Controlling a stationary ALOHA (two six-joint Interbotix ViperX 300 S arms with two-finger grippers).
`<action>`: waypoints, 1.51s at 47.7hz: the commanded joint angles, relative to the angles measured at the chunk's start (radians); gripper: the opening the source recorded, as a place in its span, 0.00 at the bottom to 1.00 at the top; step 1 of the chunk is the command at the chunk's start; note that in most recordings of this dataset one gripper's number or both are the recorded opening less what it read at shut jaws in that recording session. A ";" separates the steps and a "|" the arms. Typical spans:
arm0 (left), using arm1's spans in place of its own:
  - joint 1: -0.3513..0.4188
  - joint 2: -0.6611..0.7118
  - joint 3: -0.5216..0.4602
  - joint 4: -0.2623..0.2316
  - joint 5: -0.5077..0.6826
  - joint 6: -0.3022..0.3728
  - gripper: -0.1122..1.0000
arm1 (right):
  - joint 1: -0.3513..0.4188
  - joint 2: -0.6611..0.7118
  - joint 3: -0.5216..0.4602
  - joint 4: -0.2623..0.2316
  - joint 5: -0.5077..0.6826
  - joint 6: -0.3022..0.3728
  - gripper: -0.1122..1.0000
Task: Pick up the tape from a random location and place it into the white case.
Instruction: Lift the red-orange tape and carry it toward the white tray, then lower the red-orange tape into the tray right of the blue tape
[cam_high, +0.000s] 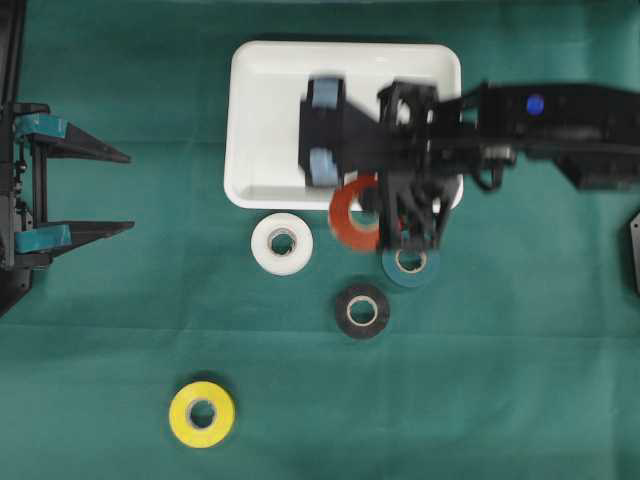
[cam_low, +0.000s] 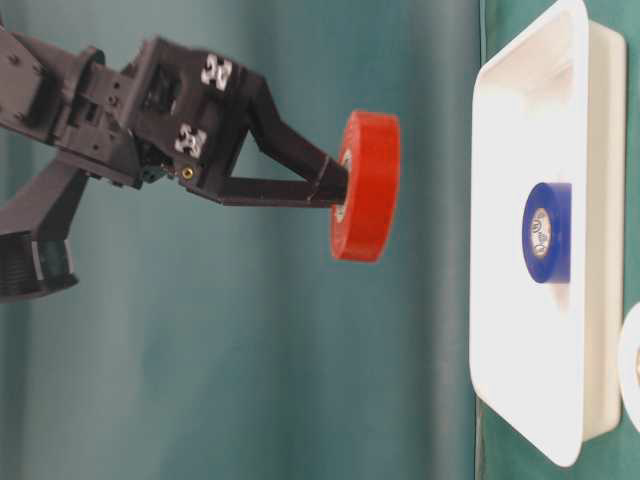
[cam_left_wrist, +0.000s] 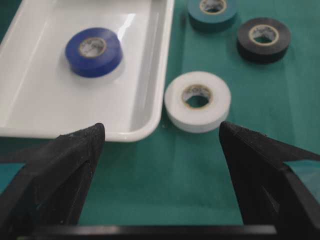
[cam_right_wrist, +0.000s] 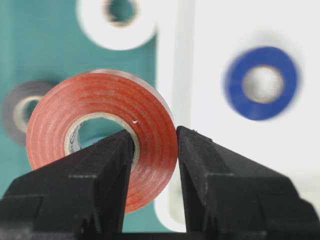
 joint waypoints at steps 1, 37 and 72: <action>-0.002 0.008 -0.012 -0.002 0.000 0.000 0.94 | -0.029 -0.034 -0.012 -0.006 -0.009 -0.002 0.36; -0.002 0.008 -0.012 -0.002 0.002 0.000 0.94 | -0.219 -0.051 0.052 -0.044 -0.021 0.006 0.36; -0.002 0.006 -0.014 -0.002 -0.003 0.000 0.94 | -0.249 -0.121 0.181 -0.044 -0.109 0.014 0.36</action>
